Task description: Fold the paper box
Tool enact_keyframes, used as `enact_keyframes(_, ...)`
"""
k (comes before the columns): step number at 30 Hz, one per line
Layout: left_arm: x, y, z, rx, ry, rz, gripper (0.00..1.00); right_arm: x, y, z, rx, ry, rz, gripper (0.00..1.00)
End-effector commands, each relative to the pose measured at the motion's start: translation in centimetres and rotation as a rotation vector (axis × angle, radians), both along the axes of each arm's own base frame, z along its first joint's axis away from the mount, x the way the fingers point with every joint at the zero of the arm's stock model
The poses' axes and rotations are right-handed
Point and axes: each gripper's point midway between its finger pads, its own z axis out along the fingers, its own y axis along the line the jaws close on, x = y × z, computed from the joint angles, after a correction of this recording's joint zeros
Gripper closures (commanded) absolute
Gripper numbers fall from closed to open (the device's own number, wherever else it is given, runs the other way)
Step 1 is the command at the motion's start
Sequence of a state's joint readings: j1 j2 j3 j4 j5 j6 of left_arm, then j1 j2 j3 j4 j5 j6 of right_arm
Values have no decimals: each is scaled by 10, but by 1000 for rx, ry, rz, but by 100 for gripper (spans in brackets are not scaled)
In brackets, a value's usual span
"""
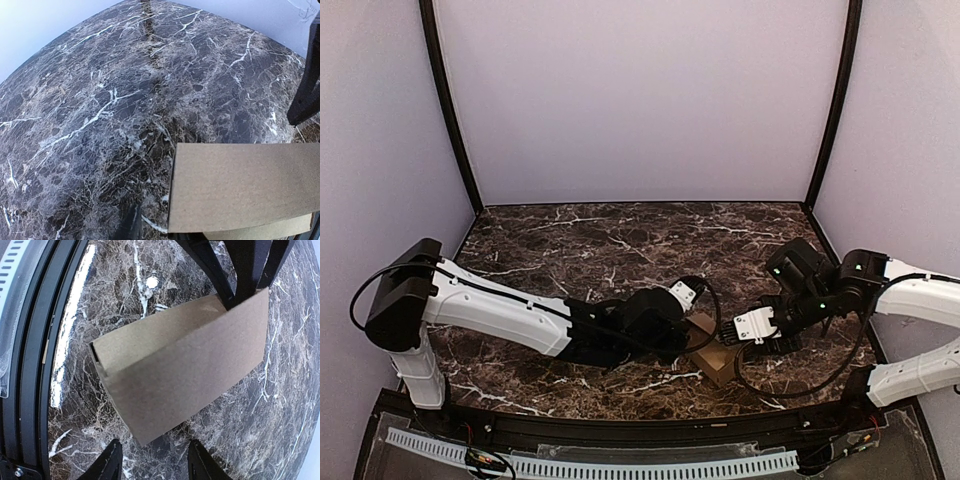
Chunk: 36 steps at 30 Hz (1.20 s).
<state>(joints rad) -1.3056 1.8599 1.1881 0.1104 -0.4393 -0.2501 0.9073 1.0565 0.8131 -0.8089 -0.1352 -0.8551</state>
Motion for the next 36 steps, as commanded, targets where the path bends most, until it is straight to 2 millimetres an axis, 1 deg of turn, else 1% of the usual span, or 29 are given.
enact_keyframes(1,-21,14,-21,101,61,-94,74,0,-1,-2,-14,-11,3,56)
enact_keyframes(7,-22,6,-19,89,61,-115,73,2,-5,-5,-15,-23,-9,56)
enact_keyframes(12,-20,-5,-4,55,41,-127,70,6,-8,-1,6,-16,-33,55)
enact_keyframes(19,-20,-18,18,19,21,-157,64,7,-19,-7,-8,-4,-55,54)
enact_keyframes(25,-18,-23,30,2,5,-164,62,9,-25,-13,-17,-5,-64,52)
enact_keyframes(28,-19,-19,32,1,10,-160,61,10,-29,-16,-29,-6,-77,51)
enact_keyframes(29,-19,-15,31,1,14,-151,61,10,-30,-16,-31,-6,-81,51)
enact_keyframes(30,-20,-11,26,12,21,-145,61,11,-31,-16,-31,-5,-87,51)
enact_keyframes(31,-21,-7,28,5,29,-135,61,11,-33,-15,-36,-5,-91,51)
enact_keyframes(32,-23,0,19,19,43,-128,61,11,-35,-16,-45,-2,-97,51)
enact_keyframes(33,-25,4,21,4,58,-123,61,11,-39,-16,-52,1,-105,51)
enact_keyframes(34,-28,12,9,22,74,-120,61,11,-42,-17,-57,6,-110,51)
enact_keyframes(35,-30,13,12,0,84,-123,61,11,-45,-17,-60,9,-113,51)
enact_keyframes(36,-33,19,3,15,94,-124,61,11,-47,-17,-60,11,-117,50)
